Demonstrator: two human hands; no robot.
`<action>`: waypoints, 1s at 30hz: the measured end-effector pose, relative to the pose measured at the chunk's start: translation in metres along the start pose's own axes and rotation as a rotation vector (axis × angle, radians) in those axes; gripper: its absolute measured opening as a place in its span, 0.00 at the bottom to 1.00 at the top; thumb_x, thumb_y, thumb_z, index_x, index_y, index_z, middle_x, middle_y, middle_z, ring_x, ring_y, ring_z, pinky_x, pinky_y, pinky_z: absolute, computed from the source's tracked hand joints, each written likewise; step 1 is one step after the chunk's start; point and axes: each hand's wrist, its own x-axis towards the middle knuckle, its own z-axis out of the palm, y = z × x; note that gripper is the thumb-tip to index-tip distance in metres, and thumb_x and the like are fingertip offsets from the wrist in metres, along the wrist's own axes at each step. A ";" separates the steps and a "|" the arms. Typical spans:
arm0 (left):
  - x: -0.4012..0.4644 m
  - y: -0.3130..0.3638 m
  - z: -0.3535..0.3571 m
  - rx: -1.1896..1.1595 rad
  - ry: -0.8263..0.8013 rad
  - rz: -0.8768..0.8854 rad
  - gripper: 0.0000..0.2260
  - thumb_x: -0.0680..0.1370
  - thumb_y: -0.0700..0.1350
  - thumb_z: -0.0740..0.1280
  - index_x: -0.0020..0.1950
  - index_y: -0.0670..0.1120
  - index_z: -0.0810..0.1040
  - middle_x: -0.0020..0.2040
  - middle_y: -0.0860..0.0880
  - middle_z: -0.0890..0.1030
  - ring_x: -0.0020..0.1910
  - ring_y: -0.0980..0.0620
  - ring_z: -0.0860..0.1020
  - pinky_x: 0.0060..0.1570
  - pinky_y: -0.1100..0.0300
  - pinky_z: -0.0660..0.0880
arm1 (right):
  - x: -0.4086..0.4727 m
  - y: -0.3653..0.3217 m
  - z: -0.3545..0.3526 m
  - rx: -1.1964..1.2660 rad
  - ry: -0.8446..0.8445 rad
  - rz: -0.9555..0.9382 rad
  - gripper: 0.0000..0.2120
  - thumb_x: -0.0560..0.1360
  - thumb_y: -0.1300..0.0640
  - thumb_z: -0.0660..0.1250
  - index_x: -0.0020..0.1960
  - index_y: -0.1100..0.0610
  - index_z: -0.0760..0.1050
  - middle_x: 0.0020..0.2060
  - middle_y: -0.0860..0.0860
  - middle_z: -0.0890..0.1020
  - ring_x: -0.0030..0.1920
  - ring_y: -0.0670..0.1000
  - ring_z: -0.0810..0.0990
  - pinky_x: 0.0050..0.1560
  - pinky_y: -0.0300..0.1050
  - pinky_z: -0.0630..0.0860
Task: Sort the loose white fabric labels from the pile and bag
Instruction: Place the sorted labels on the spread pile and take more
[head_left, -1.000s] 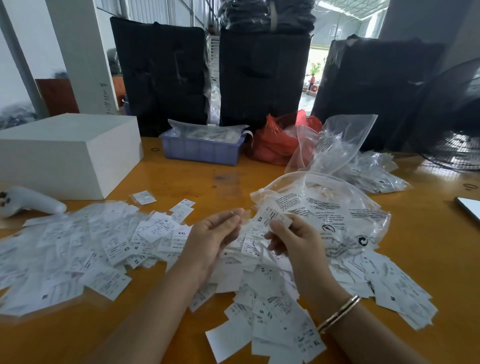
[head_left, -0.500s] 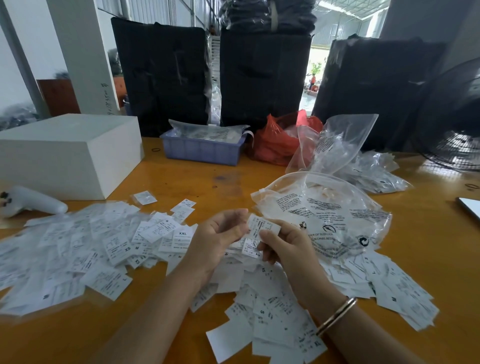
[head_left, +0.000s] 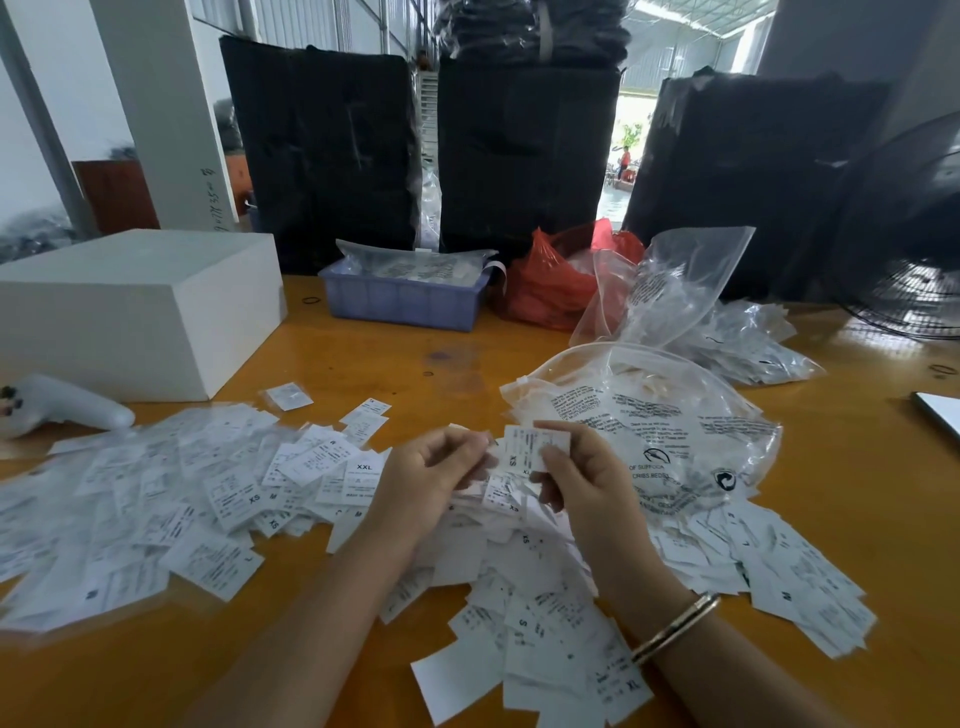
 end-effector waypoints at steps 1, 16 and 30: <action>-0.001 0.001 0.000 -0.035 -0.001 -0.009 0.09 0.70 0.53 0.69 0.44 0.50 0.83 0.40 0.52 0.85 0.38 0.59 0.82 0.37 0.71 0.75 | 0.000 -0.001 -0.001 0.040 0.029 -0.017 0.11 0.79 0.66 0.60 0.50 0.52 0.77 0.29 0.47 0.80 0.28 0.44 0.74 0.29 0.36 0.72; -0.004 0.008 0.004 -0.197 -0.103 -0.065 0.14 0.61 0.60 0.71 0.41 0.54 0.85 0.43 0.48 0.86 0.43 0.55 0.83 0.41 0.69 0.76 | -0.004 -0.006 0.006 -0.050 0.099 -0.189 0.08 0.77 0.64 0.64 0.45 0.52 0.74 0.34 0.43 0.81 0.32 0.40 0.77 0.34 0.34 0.74; -0.005 0.007 0.004 -0.176 -0.109 -0.100 0.16 0.61 0.61 0.72 0.42 0.52 0.85 0.43 0.48 0.86 0.44 0.54 0.84 0.42 0.68 0.77 | -0.005 -0.007 0.004 -0.206 0.077 -0.220 0.10 0.77 0.63 0.65 0.42 0.49 0.74 0.33 0.38 0.80 0.31 0.39 0.75 0.31 0.31 0.69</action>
